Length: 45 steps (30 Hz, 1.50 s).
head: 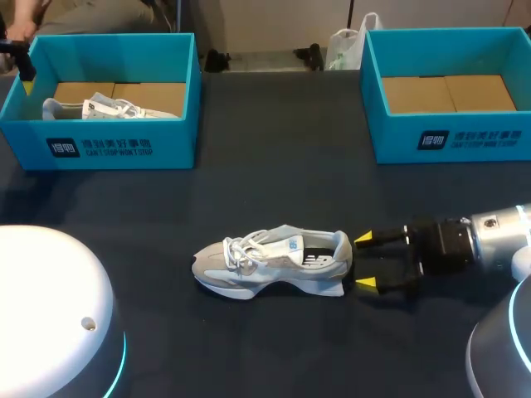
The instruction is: Take the shoe out of the shoebox, open the shoe tongue, remove and reinsert the insole, then place the shoe into the shoebox
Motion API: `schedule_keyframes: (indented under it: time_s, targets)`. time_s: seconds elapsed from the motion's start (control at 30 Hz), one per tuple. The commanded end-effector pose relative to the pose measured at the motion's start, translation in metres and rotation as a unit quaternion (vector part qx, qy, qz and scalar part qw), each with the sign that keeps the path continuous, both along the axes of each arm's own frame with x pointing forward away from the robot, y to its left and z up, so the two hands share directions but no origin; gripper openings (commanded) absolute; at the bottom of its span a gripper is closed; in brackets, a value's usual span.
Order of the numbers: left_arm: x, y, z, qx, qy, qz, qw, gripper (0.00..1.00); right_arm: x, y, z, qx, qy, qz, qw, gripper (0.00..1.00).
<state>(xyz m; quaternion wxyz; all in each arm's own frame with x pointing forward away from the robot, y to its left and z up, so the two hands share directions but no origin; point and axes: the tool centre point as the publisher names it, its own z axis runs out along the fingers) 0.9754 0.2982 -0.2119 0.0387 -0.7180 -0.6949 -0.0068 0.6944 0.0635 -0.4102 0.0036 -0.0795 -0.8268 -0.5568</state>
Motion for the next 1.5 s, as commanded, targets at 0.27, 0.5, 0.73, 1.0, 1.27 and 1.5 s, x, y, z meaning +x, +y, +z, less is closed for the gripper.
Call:
schedule_keyframes:
  time_s: [0.27, 0.5, 0.73, 1.0, 1.27, 1.5]
  targets:
    - [-0.001, 0.000, 0.000, 0.001, -0.001, 0.000, 1.000, 1.00, 0.003, 0.009, -0.001, -0.002, -0.003, 0.004, 1.000, 1.00]
    - [-0.001, 0.000, 0.000, 0.001, -0.001, 0.000, 1.000, 1.00, 0.007, 0.015, -0.002, 0.001, -0.005, 0.009, 1.000, 1.00]
    - [-0.001, 0.000, 0.000, 0.001, -0.001, 0.000, 1.000, 1.00, 0.001, 0.018, -0.002, 0.002, -0.009, 0.009, 1.000, 1.00]
    - [-0.001, 0.000, 0.000, 0.001, -0.001, 0.000, 1.000, 1.00, 0.001, 0.027, -0.003, 0.002, -0.009, 0.009, 1.000, 1.00]
    - [-0.001, 0.000, 0.000, 0.001, -0.001, 0.000, 1.000, 1.00, 0.002, 0.031, -0.003, 0.001, -0.006, 0.010, 1.000, 1.00]
    - [-0.001, 0.000, 0.000, 0.001, -0.001, 0.000, 1.000, 1.00, 0.005, 0.035, -0.004, 0.001, -0.005, 0.011, 1.000, 1.00]
